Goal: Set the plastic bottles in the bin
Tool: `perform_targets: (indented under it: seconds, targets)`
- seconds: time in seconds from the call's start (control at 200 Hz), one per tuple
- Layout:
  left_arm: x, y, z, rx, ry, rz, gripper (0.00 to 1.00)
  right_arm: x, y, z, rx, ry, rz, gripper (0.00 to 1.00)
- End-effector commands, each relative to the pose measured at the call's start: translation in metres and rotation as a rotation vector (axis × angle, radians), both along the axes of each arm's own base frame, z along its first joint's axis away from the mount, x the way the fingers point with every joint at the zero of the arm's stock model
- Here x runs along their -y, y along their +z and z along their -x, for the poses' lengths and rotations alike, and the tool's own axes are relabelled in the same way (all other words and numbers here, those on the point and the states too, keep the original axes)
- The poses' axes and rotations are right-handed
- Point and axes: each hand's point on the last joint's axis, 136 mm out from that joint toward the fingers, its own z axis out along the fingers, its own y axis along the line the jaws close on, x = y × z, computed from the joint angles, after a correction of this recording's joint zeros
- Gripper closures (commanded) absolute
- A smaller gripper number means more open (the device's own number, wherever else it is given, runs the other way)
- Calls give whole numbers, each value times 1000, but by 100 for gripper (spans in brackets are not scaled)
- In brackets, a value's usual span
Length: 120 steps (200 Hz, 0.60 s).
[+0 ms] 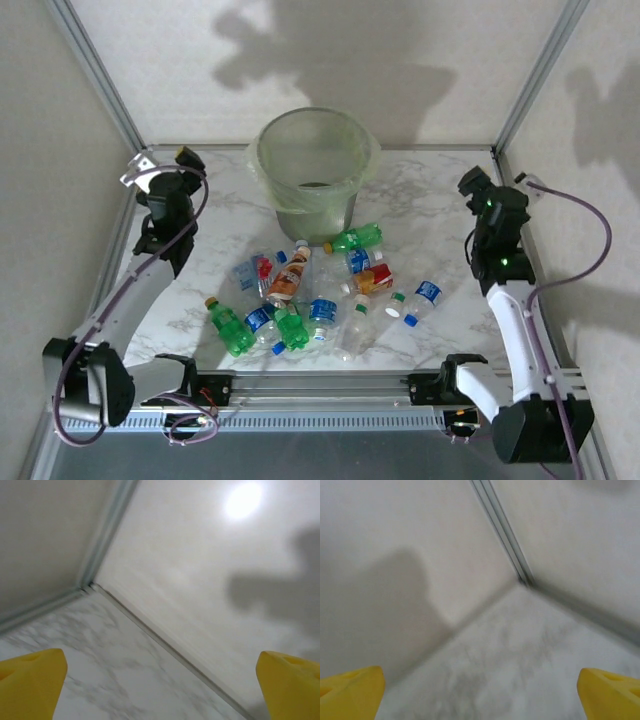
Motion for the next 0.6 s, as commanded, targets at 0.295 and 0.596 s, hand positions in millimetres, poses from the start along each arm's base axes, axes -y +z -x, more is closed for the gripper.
perform_targets:
  seconds: [0.295,0.596]
  targets:
    - [144,-35,34,-194,-480,158,10,-52,-153,111,-847,12,-54,11]
    - [152,-31,32,-182,-497,180,13,-74,-192,122,-943,118,-89,19]
